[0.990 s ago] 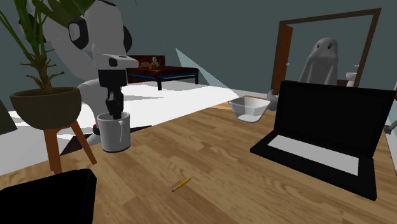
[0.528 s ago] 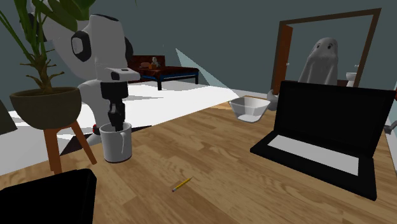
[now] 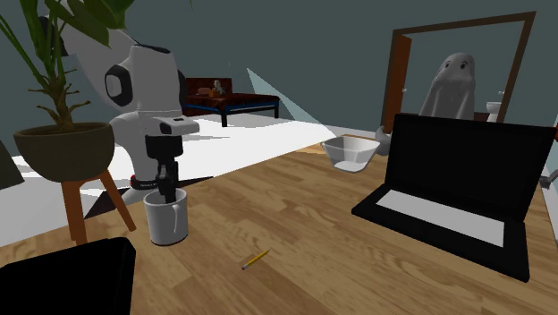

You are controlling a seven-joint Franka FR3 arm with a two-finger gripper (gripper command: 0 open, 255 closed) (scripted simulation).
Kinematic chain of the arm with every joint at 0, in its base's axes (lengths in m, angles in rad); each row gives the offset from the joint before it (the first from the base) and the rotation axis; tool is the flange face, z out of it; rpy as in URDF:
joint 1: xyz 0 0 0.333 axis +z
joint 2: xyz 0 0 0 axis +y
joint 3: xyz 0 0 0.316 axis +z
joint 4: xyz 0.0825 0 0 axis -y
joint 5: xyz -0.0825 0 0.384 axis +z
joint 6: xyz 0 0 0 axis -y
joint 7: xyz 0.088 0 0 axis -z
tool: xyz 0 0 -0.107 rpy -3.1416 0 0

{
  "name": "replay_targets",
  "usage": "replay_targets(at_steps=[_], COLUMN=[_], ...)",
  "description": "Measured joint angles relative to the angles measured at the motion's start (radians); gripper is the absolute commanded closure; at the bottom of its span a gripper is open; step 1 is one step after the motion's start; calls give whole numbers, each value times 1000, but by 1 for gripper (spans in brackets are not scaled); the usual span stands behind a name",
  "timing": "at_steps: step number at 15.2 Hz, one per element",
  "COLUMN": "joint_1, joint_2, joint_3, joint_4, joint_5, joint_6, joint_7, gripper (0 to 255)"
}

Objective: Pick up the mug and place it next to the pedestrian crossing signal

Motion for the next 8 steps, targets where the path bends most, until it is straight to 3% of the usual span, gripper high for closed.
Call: replay_targets(at_steps=[8], joint_1=[7], joint_2=[28], joint_3=[-23], joint_4=[-20], joint_5=[-5], joint_6=[49], joint_7=[0], gripper=[255])
